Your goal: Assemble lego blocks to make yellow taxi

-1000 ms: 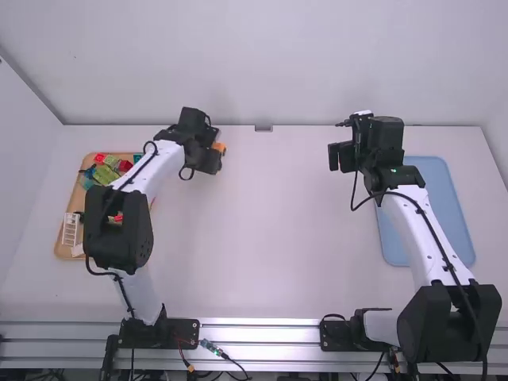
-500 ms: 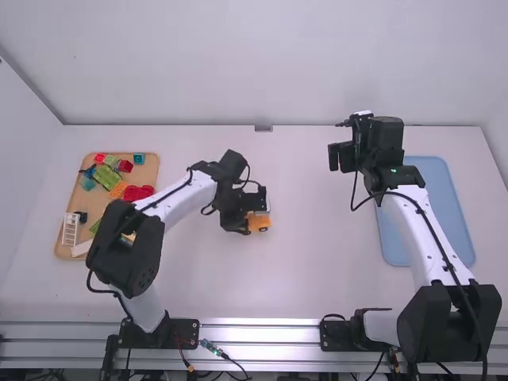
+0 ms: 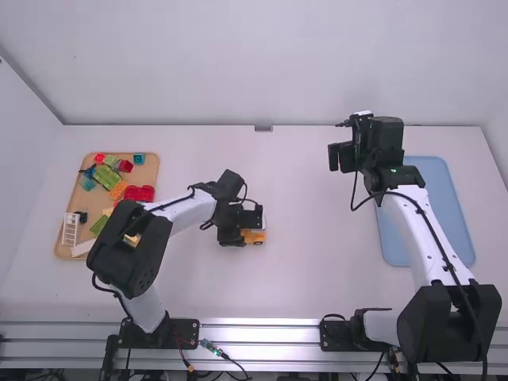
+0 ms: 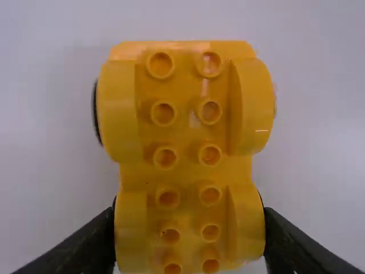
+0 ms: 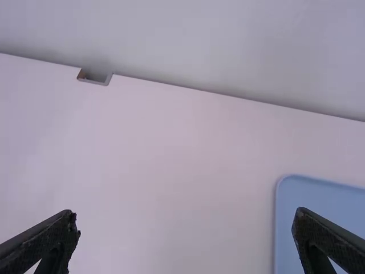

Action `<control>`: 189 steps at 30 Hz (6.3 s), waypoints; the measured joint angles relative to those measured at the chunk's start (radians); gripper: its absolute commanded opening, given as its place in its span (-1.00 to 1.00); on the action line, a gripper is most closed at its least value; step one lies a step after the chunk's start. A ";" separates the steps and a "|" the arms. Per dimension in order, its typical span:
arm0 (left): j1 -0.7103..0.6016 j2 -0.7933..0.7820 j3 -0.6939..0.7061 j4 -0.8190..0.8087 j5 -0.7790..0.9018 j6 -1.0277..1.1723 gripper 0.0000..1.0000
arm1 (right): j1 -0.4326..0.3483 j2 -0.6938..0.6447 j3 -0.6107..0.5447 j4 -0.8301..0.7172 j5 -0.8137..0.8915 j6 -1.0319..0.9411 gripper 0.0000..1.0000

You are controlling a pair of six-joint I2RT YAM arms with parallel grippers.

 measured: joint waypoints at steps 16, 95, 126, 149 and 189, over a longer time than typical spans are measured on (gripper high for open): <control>0.000 -0.039 0.072 -0.163 -0.021 -0.021 0.98 | 0.000 0.000 0.000 0.000 0.000 -0.003 0.99; 0.892 -0.219 -0.199 -0.006 -0.333 -1.796 0.27 | 0.067 0.000 0.000 0.000 0.016 -0.005 0.99; 0.892 -0.220 -0.309 0.188 -0.365 -1.762 0.02 | 0.069 0.000 0.000 0.000 0.016 -0.006 0.98; 0.892 -0.220 -0.327 0.192 -0.346 -1.759 -0.42 | 0.069 0.000 0.000 0.000 0.016 -0.006 0.99; 0.859 -0.417 -0.197 0.150 -0.189 -1.494 -0.97 | 0.100 0.000 0.000 0.033 -0.179 -0.007 0.99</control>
